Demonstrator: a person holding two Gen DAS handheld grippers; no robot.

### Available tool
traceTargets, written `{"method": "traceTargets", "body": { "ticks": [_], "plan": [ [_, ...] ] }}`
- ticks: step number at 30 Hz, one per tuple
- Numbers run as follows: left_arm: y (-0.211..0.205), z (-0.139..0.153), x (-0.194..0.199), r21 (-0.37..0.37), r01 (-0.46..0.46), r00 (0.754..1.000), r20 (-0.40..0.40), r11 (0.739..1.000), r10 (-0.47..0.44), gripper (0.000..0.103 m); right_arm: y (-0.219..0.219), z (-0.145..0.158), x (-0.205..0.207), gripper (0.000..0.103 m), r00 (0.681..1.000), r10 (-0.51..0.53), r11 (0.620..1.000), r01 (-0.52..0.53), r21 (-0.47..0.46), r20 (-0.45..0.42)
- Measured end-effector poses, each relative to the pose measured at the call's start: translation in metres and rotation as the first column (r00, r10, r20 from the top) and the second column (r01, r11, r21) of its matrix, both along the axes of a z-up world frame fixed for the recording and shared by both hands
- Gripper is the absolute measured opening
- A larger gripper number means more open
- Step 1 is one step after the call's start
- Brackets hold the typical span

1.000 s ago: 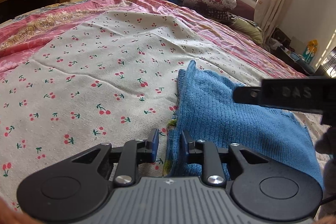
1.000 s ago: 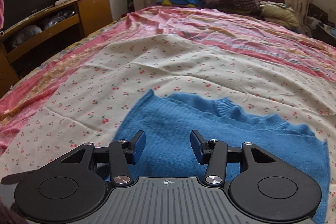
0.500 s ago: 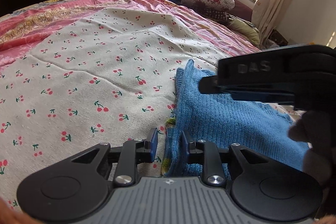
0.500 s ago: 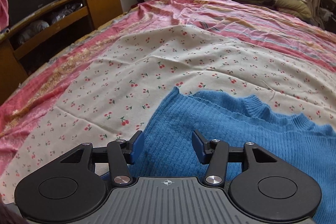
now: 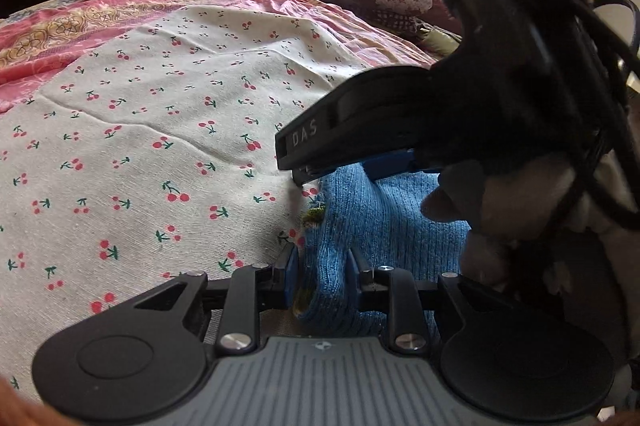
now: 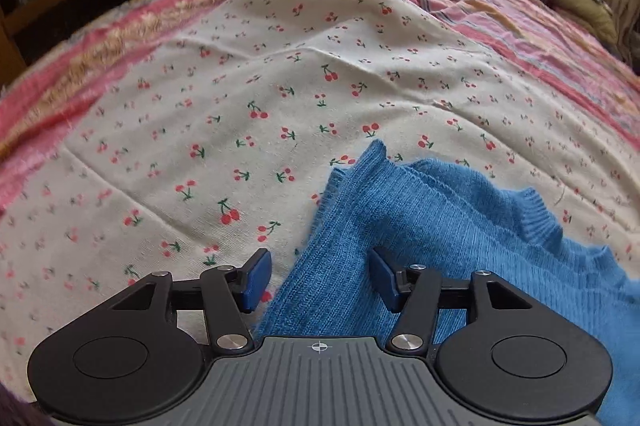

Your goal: Fold small clothes

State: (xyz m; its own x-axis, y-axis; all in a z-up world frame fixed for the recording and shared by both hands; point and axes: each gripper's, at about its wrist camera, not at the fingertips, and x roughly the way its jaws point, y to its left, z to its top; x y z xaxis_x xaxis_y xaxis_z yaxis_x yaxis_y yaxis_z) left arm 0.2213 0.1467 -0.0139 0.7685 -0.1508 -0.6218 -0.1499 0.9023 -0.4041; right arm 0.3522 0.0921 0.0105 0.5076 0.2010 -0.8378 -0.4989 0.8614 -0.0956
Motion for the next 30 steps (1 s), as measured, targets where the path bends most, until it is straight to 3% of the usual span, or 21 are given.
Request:
{"method": "traceTargets", "body": {
  "ticks": [5,10,13,17,22,26,30],
  "plan": [
    [-0.003,-0.001,-0.001,-0.016,0.019,1.000,0.008,1.000,-0.019,0.039,-0.012,0.004,0.001,0.033,1.000,0.000,1.000,0.000,0.003,0.005],
    [-0.009,0.001,-0.003,0.007,0.018,1.000,0.019,1.000,-0.019,0.040,-0.018,0.009,0.000,0.037,1.000,-0.006,0.998,0.006,0.062,-0.006],
    [-0.008,-0.001,-0.001,0.007,0.015,1.000,0.018,1.000,-0.015,0.040,-0.036,0.020,-0.002,0.041,0.999,-0.038,0.986,0.041,0.163,-0.023],
    [-0.008,0.001,-0.003,0.013,-0.011,1.000,0.027,1.000,0.010,0.040,-0.090,0.037,-0.011,0.042,0.992,-0.130,0.962,0.128,0.243,-0.007],
    [-0.013,0.009,-0.009,0.099,-0.067,0.996,0.065,0.993,0.061,0.040,-0.184,0.048,-0.020,0.042,0.954,-0.300,0.915,0.282,0.289,0.020],
    [-0.019,0.012,-0.012,0.134,-0.092,0.993,0.090,0.987,0.080,0.040,-0.233,0.060,-0.024,0.042,0.926,-0.377,0.865,0.342,0.366,0.027],
    [-0.030,0.026,-0.016,0.221,-0.118,0.981,0.175,0.968,0.080,0.040,-0.269,0.058,-0.039,0.045,0.903,-0.427,0.859,0.384,0.340,0.058]
  ]
}}
